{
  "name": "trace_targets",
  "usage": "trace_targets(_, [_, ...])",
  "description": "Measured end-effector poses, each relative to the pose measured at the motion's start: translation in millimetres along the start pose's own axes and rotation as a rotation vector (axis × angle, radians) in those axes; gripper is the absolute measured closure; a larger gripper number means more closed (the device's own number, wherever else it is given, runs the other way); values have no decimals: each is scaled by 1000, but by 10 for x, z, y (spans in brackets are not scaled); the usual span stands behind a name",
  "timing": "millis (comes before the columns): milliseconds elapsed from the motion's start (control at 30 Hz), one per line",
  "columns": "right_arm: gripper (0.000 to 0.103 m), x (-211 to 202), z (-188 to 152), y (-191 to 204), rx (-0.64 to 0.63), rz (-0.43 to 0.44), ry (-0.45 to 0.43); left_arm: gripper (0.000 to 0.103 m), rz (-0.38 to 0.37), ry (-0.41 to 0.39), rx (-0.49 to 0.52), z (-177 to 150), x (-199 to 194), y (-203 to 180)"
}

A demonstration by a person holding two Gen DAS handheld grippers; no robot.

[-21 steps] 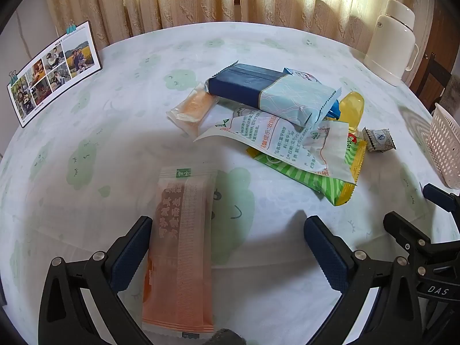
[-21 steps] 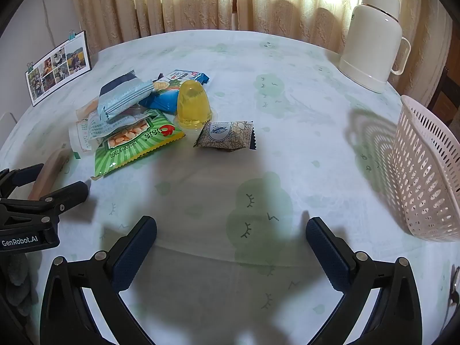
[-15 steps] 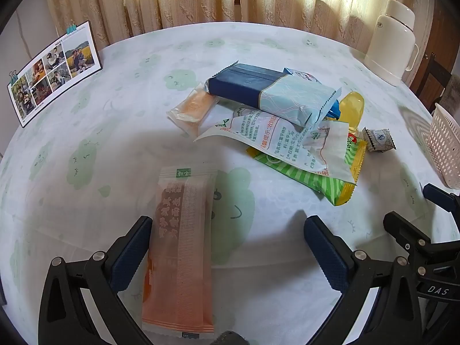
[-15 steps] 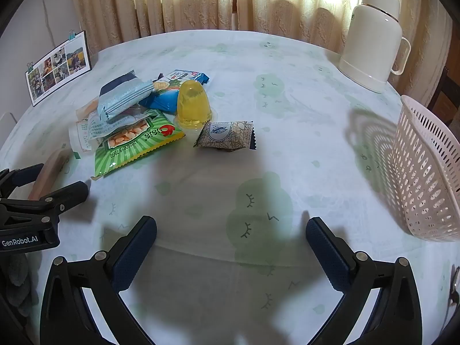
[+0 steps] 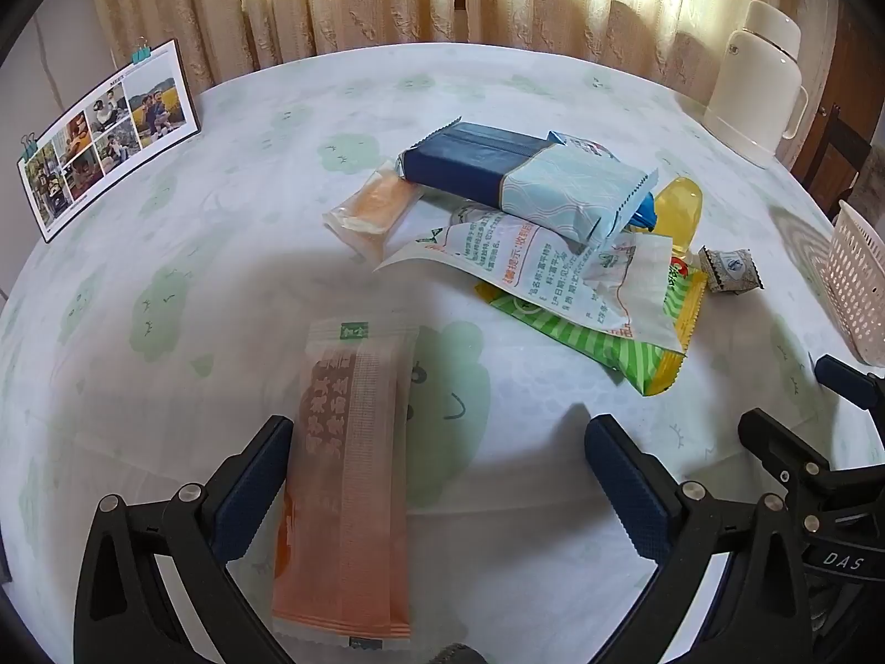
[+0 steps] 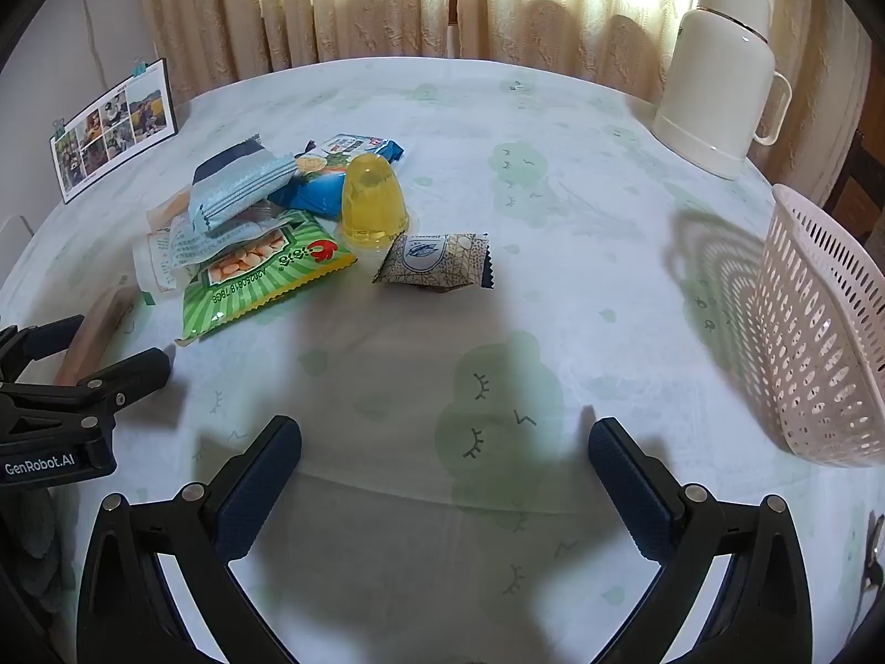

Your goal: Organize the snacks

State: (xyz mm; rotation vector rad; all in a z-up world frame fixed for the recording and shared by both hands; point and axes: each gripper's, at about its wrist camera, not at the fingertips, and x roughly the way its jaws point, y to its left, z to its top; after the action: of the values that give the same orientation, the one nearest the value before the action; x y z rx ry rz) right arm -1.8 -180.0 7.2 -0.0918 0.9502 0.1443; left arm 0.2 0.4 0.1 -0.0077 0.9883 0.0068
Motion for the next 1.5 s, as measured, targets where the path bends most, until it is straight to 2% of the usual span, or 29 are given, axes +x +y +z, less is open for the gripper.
trace_targets(1167, [0,40,16,4,-17,13,10,0,-11,1,14,13,15,41])
trace_targets(1433, [0,35,4,8,-25,23,8,0,-49,16,81,69,37,48])
trace_targets(1500, [0,34,6,7,-24,23,8,4,-46,16,80,100,35,90])
